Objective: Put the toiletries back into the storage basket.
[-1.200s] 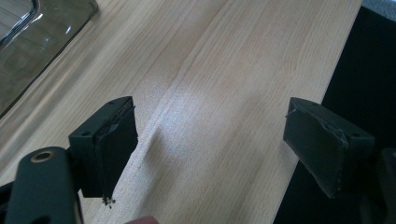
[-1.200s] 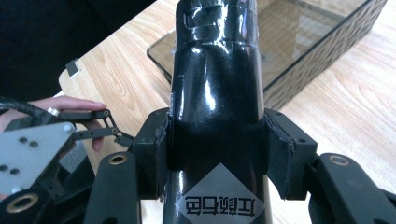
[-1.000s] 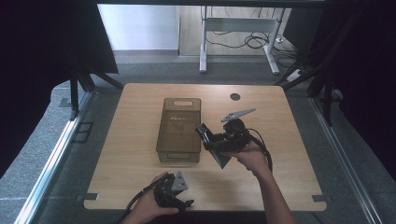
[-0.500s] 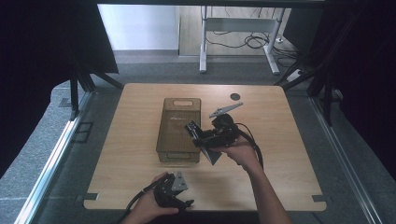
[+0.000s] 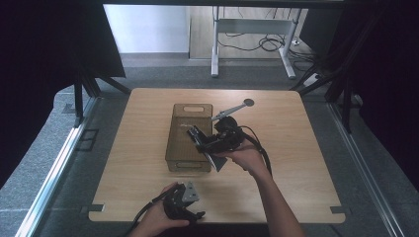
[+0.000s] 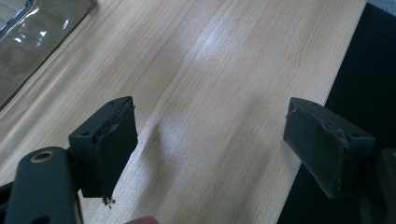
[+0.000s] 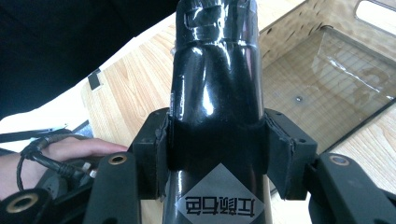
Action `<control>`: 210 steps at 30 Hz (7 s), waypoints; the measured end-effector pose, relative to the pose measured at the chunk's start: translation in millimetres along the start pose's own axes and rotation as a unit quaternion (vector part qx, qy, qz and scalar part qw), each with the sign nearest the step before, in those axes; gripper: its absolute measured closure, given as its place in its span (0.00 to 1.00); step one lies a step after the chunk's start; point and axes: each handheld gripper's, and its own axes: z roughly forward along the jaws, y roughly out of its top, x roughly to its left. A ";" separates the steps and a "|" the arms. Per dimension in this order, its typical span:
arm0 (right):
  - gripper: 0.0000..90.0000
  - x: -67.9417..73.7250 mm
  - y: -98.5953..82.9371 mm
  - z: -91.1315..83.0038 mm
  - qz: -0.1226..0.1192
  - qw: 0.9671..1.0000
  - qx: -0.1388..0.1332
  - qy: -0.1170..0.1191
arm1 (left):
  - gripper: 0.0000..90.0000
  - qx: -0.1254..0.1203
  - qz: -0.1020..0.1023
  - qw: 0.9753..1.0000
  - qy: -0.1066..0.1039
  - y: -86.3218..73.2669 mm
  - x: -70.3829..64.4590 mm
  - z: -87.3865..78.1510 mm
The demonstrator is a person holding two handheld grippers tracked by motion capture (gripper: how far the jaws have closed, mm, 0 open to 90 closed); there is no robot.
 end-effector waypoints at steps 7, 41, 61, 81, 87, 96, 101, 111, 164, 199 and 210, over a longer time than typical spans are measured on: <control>0.52 2.5 6.0 5.8 -0.002 1.000 0.000 0.005 | 0.20 0.000 0.000 1.000 0.000 0.1 0.1 -0.1; 0.52 19.7 18.8 39.6 -0.024 0.999 0.020 0.022 | 0.19 0.012 0.009 1.000 -0.016 2.0 -10.1 12.5; 0.52 32.3 22.0 52.3 -0.038 0.998 0.029 0.033 | 0.19 0.015 0.009 1.000 -0.024 2.6 -10.8 13.5; 0.52 39.6 16.7 69.2 -0.045 0.997 0.049 0.042 | 0.16 0.013 0.019 0.999 -0.030 4.6 -16.4 17.7; 0.52 39.5 17.5 70.5 -0.045 0.997 0.049 0.046 | 0.16 0.012 0.018 0.999 -0.031 4.4 -15.8 17.5; 0.52 40.1 29.1 66.7 -0.039 0.997 0.040 0.049 | 0.16 0.015 0.019 0.999 -0.032 4.3 -15.3 16.8; 0.52 37.6 32.9 68.3 -0.030 0.998 0.040 0.049 | 0.17 0.016 0.019 0.999 -0.031 4.3 -15.4 16.6; 0.52 27.7 40.6 71.6 -0.009 0.998 0.040 0.040 | 0.17 0.016 0.015 0.999 -0.031 4.3 -15.6 16.0; 0.52 -22.7 74.5 118.7 0.182 0.978 0.079 -0.058 | 0.17 -0.024 0.008 0.999 -0.020 5.7 -6.5 -12.6; 0.52 -53.1 42.0 148.0 0.371 0.916 0.069 -0.132 | 0.17 -0.029 0.014 0.999 -0.022 5.8 -2.9 -20.3; 0.52 -55.2 32.3 163.9 0.381 0.912 0.080 -0.126 | 0.17 -0.036 0.001 0.999 -0.026 5.2 -3.8 -18.1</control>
